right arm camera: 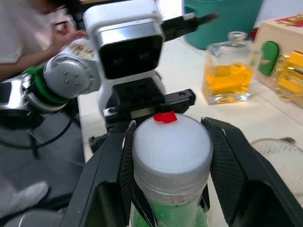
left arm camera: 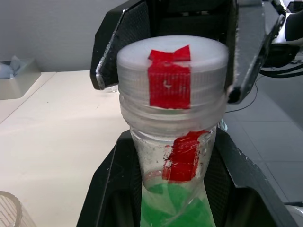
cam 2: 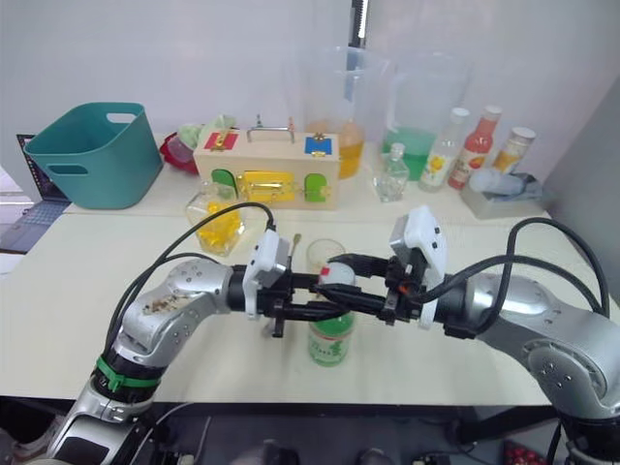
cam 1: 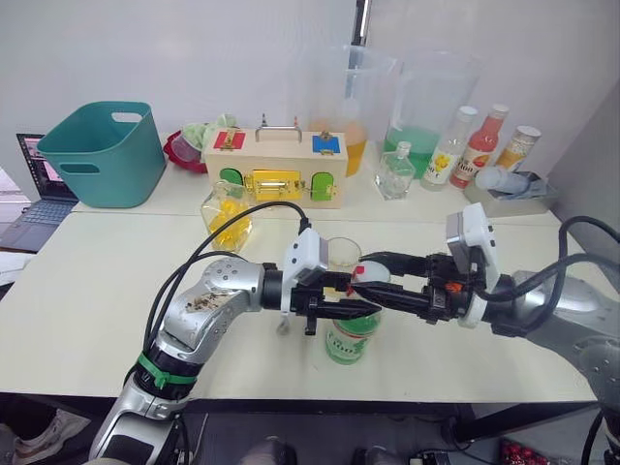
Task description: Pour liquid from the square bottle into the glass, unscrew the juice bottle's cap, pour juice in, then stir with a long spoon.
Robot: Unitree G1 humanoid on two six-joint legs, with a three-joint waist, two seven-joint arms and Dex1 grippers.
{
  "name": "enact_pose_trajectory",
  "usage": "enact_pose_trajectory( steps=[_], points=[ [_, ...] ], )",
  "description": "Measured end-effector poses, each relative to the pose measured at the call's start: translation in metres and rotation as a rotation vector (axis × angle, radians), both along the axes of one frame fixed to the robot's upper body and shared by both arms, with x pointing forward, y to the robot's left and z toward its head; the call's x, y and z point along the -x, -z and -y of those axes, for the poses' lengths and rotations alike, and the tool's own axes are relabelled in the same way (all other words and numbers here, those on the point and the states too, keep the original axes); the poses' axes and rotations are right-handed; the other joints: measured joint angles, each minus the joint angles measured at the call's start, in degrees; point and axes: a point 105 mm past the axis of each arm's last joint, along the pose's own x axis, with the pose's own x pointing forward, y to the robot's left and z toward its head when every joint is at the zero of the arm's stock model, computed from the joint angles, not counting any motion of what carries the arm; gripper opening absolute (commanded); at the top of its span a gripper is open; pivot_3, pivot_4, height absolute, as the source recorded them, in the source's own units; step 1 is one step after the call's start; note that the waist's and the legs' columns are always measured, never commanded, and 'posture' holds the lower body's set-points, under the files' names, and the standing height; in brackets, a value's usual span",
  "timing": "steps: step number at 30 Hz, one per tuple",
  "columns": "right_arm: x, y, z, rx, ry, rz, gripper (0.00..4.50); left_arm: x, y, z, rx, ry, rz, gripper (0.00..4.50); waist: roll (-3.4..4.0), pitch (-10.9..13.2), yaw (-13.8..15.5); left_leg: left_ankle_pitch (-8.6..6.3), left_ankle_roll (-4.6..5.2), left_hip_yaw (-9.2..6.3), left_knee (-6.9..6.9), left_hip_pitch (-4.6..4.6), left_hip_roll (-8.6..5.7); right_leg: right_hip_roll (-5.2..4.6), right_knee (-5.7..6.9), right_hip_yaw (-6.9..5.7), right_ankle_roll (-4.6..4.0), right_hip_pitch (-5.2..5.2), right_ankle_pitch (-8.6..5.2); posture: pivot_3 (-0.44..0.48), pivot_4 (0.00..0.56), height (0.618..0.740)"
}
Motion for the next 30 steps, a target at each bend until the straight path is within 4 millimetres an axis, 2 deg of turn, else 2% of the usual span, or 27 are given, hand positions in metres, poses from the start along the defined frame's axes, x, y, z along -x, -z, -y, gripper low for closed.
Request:
enact_pose_trajectory(
  steps=[7,11,20,25,30],
  points=[
    [-0.017,-0.008,0.001,0.131,-0.355,0.088,1.69,0.003,-0.001,0.001,-0.013,-0.002,0.012,1.33,0.00,0.0,-0.2,-0.02,0.05,-0.01,0.01,0.01,0.01,0.02,0.02,-0.01,0.00,-0.01,-0.01,0.000,0.150,0.733],
    [-0.023,-0.010,0.000,0.148,-0.454,0.080,1.69,0.003,-0.001,0.001,-0.013,-0.010,0.012,1.33,0.00,0.0,-0.2,-0.02,0.04,0.00,0.01,0.01,0.00,0.00,0.02,-0.03,0.00,0.00,0.00,0.000,0.150,0.733],
    [-0.025,-0.014,-0.003,0.124,-0.473,-0.006,1.69,0.003,-0.002,-0.001,0.005,-0.039,0.005,1.33,0.01,0.0,-0.3,-0.02,0.01,0.00,0.00,0.00,0.00,-0.08,0.04,-0.04,-0.01,-0.06,0.00,0.000,0.150,0.733],
    [-0.016,-0.040,0.001,0.021,-0.442,-0.016,1.60,0.004,-0.001,-0.002,0.006,-0.044,-0.001,1.33,0.02,0.0,-0.3,-0.14,-0.23,-0.03,-0.01,0.00,0.01,-0.14,0.02,-0.06,-0.03,-0.04,0.02,0.000,0.150,0.733],
    [-0.009,-0.044,-0.003,-0.009,-0.428,-0.011,1.60,0.004,-0.001,-0.002,0.006,-0.044,-0.001,1.33,0.02,0.0,-0.4,-0.14,-0.24,-0.03,-0.01,0.00,0.00,-0.14,0.04,-0.07,-0.03,-0.04,0.02,0.000,0.150,0.733]
  ],
)
